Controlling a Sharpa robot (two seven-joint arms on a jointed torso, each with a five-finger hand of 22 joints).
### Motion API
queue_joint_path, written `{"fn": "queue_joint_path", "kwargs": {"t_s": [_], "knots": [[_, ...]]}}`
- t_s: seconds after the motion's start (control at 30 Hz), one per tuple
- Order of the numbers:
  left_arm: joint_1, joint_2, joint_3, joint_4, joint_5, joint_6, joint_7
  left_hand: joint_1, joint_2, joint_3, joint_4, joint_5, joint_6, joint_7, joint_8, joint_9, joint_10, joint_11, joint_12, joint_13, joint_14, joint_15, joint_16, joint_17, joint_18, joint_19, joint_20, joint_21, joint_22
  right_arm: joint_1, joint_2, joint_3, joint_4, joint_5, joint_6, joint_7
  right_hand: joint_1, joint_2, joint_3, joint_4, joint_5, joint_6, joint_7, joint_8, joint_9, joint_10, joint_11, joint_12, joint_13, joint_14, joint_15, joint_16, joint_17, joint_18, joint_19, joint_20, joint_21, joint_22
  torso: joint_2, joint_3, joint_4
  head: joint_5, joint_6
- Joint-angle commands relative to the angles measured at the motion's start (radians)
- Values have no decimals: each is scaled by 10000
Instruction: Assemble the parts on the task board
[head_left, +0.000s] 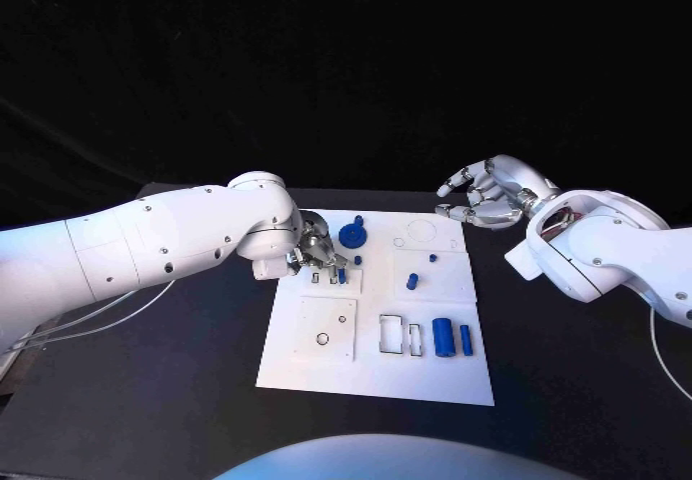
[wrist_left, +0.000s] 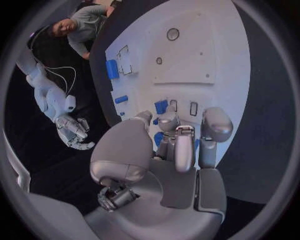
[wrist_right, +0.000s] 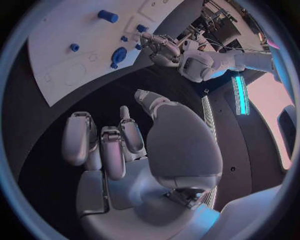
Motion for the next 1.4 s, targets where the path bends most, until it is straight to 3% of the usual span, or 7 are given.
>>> {"fn": "queue_joint_path", "kwargs": {"t_s": [0.03,0.6,1.4], "knots": [[11,53,4,-38,49,313,-33,67,20,50,-5,82,66,-17,70,30,0,-23,33,-25,1057,28,36,2633,38,39,-29,-26,-7,-2,13,-1,-7,-88,185,-31,-105,-18,-12,59,54,-9,-20,65,13,-51,-52,-82,-39,1023,-59,12,2563,15,-67,20,-53,-26,8,0,-5,-51,-5],[11,161,5,-146,59,418,-48,425,24,289,-25,230,168,-100,253,151,-42,-94,19,-52,1057,-32,36,2633,42,37,-80,-64,-4,-5,39,-4,-32,-88,235,-81,-123,-15,-7,82,46,-16,-22,84,25,-94,-54,-124,-93,1021,-62,10,2558,28,-97,17,-109,-71,-1,-5,6,-69,-56],[10,262,4,-227,77,419,-46,667,37,553,-23,128,131,-121,308,199,-50,-117,16,-62,1057,-55,36,2633,33,55,-106,-60,42,-17,122,-12,-86,-88,413,-161,-169,-10,-7,139,-27,-45,-24,113,45,-127,-56,-157,-129,1021,-66,10,2558,38,-126,14,-168,-112,9,5,-1,-63,-123]]}}
